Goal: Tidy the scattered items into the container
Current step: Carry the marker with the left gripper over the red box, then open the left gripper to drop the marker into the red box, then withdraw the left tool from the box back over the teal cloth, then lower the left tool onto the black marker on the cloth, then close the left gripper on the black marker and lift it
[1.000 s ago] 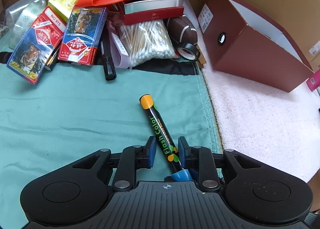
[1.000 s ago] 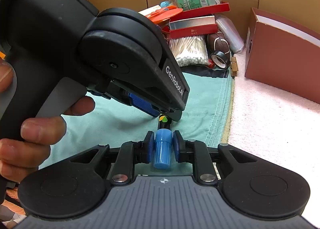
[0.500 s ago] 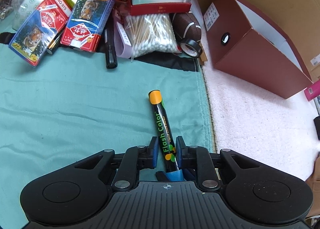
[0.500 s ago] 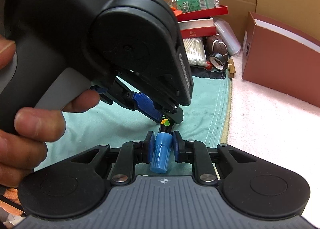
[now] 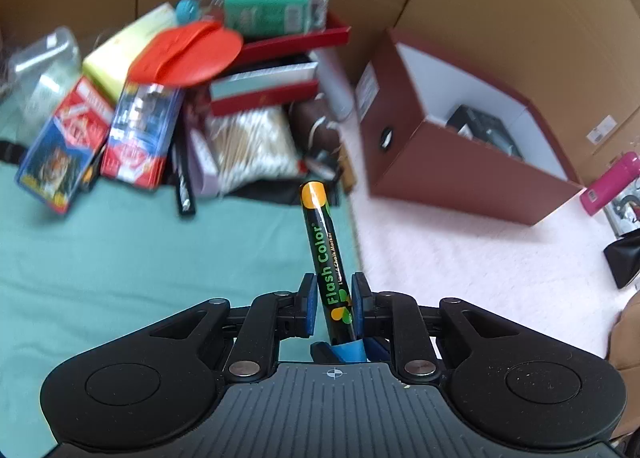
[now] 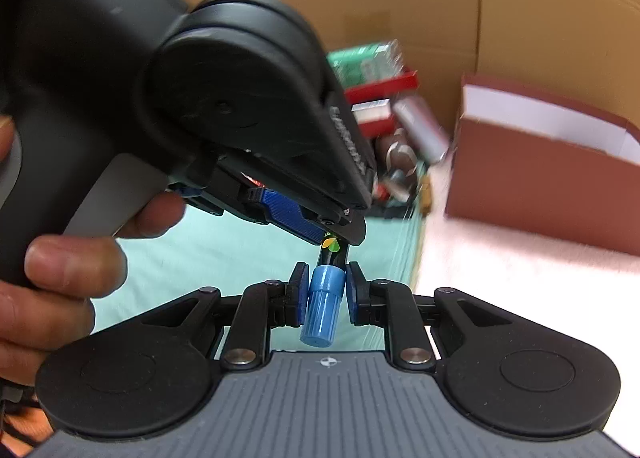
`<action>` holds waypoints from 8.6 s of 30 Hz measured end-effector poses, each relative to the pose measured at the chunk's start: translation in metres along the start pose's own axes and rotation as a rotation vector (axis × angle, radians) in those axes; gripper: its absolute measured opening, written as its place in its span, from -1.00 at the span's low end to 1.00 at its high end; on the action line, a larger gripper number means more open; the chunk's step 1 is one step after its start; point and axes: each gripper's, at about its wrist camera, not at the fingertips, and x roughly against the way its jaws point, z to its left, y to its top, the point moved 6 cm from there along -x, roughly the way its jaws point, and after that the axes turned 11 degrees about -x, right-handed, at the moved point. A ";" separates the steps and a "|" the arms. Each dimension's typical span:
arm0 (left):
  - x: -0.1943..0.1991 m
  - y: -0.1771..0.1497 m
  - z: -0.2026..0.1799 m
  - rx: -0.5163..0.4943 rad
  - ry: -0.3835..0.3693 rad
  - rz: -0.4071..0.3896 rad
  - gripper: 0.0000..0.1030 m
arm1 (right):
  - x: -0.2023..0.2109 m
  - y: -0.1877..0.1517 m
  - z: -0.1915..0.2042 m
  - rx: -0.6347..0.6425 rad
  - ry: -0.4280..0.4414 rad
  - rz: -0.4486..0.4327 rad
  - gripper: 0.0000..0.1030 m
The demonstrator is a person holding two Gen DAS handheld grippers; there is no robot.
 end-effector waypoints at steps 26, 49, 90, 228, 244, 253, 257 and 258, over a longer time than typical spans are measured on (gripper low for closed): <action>-0.016 0.163 -0.084 -0.183 -0.063 -0.221 -0.74 | -0.014 0.150 -0.090 0.004 -0.129 -0.258 -0.58; -0.150 0.182 -0.080 -0.199 -0.081 -0.042 -0.71 | -0.125 0.142 -0.172 -0.104 -0.129 -0.073 -0.57; -0.038 0.121 -0.087 -0.273 0.071 -0.261 1.00 | -0.032 0.124 -0.148 -0.126 -0.135 -0.246 0.95; -0.039 -0.019 0.113 0.026 -0.037 0.023 -0.77 | -0.087 -0.012 0.047 0.106 0.031 0.126 -0.67; 0.001 -0.061 0.069 0.014 -0.012 0.028 -0.29 | -0.015 -0.055 0.037 0.069 0.060 0.183 -0.65; -0.014 -0.045 0.077 0.053 0.061 0.034 0.08 | -0.026 -0.051 0.040 0.054 0.064 0.166 -0.44; -0.023 -0.039 0.072 0.046 0.052 0.048 0.07 | -0.030 -0.048 0.039 0.050 0.055 0.158 -0.44; -0.026 -0.039 0.071 0.045 0.046 0.054 0.05 | -0.032 -0.047 0.038 0.049 0.053 0.156 -0.44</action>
